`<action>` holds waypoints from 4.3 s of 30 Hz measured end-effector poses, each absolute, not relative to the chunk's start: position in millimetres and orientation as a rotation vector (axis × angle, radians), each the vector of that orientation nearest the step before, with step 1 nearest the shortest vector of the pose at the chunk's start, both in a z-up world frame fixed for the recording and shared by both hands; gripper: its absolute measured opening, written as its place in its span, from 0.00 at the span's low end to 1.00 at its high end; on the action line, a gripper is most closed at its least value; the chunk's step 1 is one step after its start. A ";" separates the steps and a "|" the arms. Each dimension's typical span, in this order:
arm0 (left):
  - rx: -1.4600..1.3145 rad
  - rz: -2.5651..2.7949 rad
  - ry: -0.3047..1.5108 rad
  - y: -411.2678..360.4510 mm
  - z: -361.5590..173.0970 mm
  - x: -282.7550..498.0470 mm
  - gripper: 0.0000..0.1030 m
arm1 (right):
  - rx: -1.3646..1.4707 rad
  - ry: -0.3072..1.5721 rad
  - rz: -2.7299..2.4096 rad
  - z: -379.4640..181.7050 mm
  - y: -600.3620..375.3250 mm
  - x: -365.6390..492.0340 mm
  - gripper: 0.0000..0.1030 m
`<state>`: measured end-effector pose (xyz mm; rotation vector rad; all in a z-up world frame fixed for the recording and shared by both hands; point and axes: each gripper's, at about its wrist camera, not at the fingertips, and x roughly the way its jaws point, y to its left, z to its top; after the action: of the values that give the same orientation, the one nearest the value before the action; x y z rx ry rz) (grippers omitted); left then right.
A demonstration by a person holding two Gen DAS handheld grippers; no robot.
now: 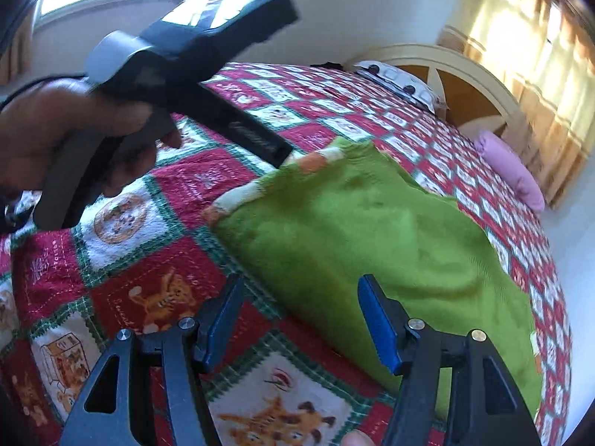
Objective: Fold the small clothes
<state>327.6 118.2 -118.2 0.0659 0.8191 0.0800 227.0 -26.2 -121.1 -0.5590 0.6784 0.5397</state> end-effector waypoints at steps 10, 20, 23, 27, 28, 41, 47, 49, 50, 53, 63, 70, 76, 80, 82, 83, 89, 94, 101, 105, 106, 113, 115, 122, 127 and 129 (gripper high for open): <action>0.059 0.050 0.840 110.1 -118.7 350.3 1.00 | -0.616 0.651 0.568 -133.2 2.9 220.2 0.62; 0.003 -0.009 0.869 107.4 -125.1 374.3 1.00 | -0.647 0.625 0.537 -139.4 14.7 225.9 0.62; -0.052 -0.045 0.876 109.8 -126.8 382.2 1.00 | -0.649 0.624 0.531 -142.2 19.3 228.3 0.62; -0.083 -0.084 0.883 107.6 -131.1 395.8 1.00 | -0.657 0.604 0.522 -144.0 26.0 225.3 0.62; -0.086 -0.089 0.889 107.0 -132.6 399.3 0.97 | -0.660 0.598 0.520 -144.0 27.3 225.5 0.62; -0.157 -0.221 0.924 94.7 -142.3 430.3 0.54 | -0.651 0.608 0.545 -145.9 35.6 242.9 0.47; -0.202 -0.295 0.961 94.8 -135.3 436.3 0.16 | -0.593 0.634 0.570 -137.7 33.8 238.4 0.12; -0.218 -0.300 0.962 96.6 -129.7 435.0 0.15 | -0.567 0.625 0.570 -129.1 27.6 233.6 0.10; -0.230 -0.301 0.963 97.7 -126.7 434.6 0.15 | -0.560 0.621 0.568 -125.8 24.6 233.8 0.09; -0.268 -0.308 0.962 99.5 -116.9 433.1 0.15 | -0.524 0.610 0.562 -112.1 14.0 230.4 0.08; -0.312 -0.309 0.959 82.1 -87.5 429.3 0.15 | -0.284 0.648 0.547 -91.6 -42.5 240.5 0.07; -0.317 -0.349 0.926 53.3 -60.6 423.2 0.14 | -0.160 0.616 0.507 -75.2 -86.6 245.2 0.06; -0.295 -0.402 0.887 18.3 -33.1 415.8 0.14 | -0.072 0.591 0.473 -59.1 -126.2 239.8 0.06; -0.281 -0.437 0.872 -7.2 -20.4 413.8 0.14 | -0.008 0.578 0.443 -51.8 -154.0 238.2 0.06; -0.269 -0.449 0.870 -18.9 -16.4 413.4 0.14 | 0.020 0.573 0.425 -50.7 -167.8 236.5 0.06; -0.264 -0.466 0.871 -27.9 -13.8 413.3 0.14 | 0.030 0.572 0.417 -49.2 -174.3 235.5 0.06; -0.224 -0.513 0.873 -68.1 -8.1 410.7 0.14 | 0.090 0.576 0.354 -47.1 -217.6 231.7 0.06; -0.202 -0.547 0.895 -98.5 -12.7 412.4 0.14 | 0.151 0.609 0.319 -53.0 -250.6 233.0 0.06; -0.168 -0.587 0.934 -139.4 -23.5 415.1 0.14 | 0.212 0.643 0.282 -64.7 -283.7 231.3 0.06; -0.146 -0.607 0.955 -162.8 -33.9 415.1 0.14 | 0.255 0.665 0.253 -73.7 -301.8 231.9 0.06; -0.140 -0.612 0.963 -168.8 -37.6 415.1 0.14 | 0.270 0.674 0.245 -77.2 -307.6 232.2 0.06; -0.097 -0.646 1.013 -205.1 -59.9 415.3 0.14 | 0.348 0.727 0.202 -97.8 -335.8 230.3 0.06; -0.086 -0.654 1.021 -217.5 -66.3 413.6 0.14 | 0.371 0.737 0.191 -102.9 -343.6 229.0 0.06; -0.041 -0.626 1.028 -234.3 -81.2 405.9 0.27 | 0.457 0.781 0.136 -124.0 -368.8 230.6 0.06; 0.006 -0.638 0.888 -193.7 -58.5 370.6 0.61 | 0.453 0.766 0.091 -119.8 -374.2 221.7 0.15; 0.044 -0.581 0.813 -163.9 -53.8 351.6 0.70 | 0.410 0.720 0.024 -106.0 -376.8 215.9 0.35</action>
<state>351.6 -163.9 -53.8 0.0436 0.8130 -0.5812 215.9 -376.8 -106.0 0.4102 0.7195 0.0245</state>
